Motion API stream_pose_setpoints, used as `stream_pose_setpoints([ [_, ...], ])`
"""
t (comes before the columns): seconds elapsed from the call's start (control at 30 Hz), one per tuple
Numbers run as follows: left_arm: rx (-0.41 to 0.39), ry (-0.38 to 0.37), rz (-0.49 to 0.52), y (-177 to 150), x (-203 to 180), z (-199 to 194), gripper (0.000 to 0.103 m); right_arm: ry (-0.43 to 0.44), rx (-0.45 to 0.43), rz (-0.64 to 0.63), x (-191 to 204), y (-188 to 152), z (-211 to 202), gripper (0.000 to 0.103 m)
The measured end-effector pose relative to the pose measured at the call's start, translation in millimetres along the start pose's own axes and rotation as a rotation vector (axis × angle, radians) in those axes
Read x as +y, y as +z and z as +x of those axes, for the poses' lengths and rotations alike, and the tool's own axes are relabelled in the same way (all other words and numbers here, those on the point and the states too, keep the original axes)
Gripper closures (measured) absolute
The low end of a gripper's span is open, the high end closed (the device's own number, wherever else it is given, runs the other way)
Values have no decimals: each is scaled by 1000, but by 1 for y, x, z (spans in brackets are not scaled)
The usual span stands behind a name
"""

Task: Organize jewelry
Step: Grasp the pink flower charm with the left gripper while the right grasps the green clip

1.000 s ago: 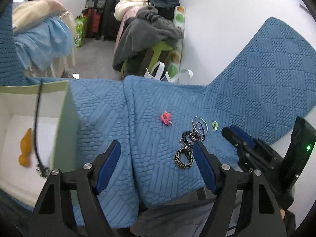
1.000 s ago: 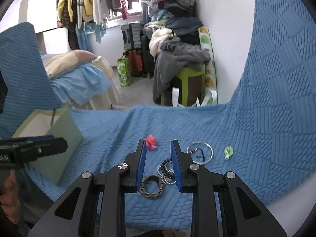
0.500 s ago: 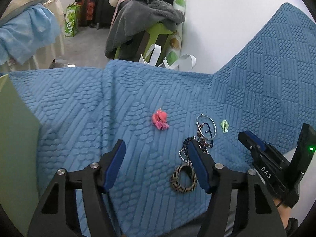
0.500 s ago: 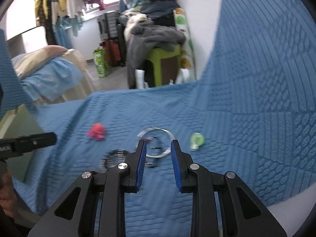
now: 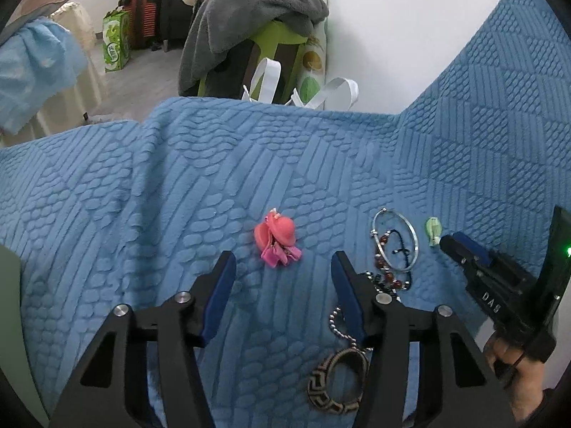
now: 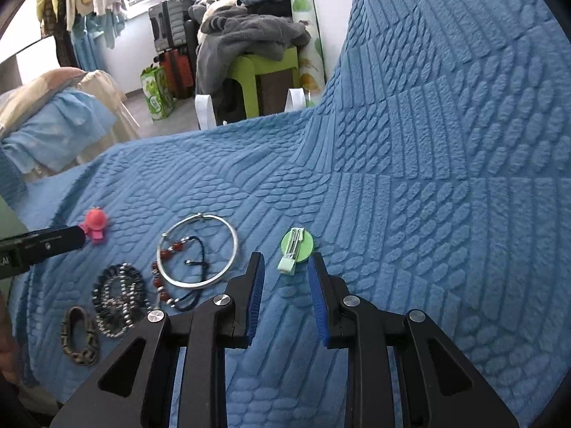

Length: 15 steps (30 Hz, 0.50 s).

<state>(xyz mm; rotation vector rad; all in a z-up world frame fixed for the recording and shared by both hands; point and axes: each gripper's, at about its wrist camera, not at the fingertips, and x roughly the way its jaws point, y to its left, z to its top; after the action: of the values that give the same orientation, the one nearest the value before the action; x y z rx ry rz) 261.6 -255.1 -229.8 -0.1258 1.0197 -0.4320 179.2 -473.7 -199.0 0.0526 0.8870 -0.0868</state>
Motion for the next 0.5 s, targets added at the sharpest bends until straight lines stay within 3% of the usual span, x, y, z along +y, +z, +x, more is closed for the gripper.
stream_pose_setpoints([
  [0.17,-13,33,28,3,-2,8,49,-32,19,-21,1,6,16,80],
  [0.23,-14,36,47,6,-3,11,55,-42,33,-16,-1,7,23,80],
  [0.27,-10,30,56,7,-4,13,63,-37,38,-11,-3,8,25,80],
  [0.5,-18,90,98,10,-11,19,72,-14,47,6,-4,9,32,82],
])
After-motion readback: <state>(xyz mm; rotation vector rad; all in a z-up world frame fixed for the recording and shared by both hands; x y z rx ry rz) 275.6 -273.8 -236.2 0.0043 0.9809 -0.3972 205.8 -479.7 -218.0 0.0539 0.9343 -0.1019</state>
